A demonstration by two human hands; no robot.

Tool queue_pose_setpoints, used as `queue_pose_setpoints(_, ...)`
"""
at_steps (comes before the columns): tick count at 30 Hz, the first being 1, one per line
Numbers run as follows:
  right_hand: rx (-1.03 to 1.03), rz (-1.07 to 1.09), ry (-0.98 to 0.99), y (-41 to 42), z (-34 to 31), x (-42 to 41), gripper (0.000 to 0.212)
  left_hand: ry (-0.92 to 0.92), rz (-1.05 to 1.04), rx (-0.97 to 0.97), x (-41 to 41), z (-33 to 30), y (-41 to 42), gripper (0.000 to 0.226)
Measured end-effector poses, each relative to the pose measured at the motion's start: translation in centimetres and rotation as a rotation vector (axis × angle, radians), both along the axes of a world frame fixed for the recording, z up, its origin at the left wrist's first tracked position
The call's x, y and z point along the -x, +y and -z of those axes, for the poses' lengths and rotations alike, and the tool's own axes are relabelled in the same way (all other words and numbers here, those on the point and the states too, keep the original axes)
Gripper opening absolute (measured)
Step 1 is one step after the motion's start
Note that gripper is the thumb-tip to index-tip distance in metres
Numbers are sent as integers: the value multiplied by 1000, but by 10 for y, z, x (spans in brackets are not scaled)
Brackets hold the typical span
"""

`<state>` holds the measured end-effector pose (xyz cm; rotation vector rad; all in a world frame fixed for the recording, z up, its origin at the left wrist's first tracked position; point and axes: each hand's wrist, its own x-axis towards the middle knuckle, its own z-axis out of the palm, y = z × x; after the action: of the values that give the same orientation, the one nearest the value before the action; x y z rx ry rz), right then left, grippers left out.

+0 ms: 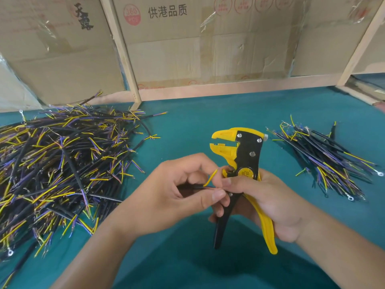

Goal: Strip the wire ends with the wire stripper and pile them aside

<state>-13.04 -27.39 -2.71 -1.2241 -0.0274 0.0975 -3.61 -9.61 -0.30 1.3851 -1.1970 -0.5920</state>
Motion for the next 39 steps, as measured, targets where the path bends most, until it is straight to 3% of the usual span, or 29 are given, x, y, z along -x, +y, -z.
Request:
queue_pose_setpoints(2,33,10,-24,-1,-1,0,13,41,53,10,0,-1,-1,6)
queue_pose_setpoints(5,31,0,-37,-1,-1,1,13,67,129,56,2,-3,-4,24)
queue_pose_setpoints(10,52,-27,-32,-5,-1,1,14,-21,-69,80,-5,-4,-2,51)
queue_pose_setpoints(16,50,-181,66,-13,-3,3,11,-131,-207,101,-11,-6,1,55)
queue_pose_setpoints(29,90,-423,83,-14,-7,8,13,-115,-222,111,-12,-8,4,52)
queue_pose_setpoints(39,29,-460,109,-9,-6,10,18,-112,-235,119,-13,-7,3,51)
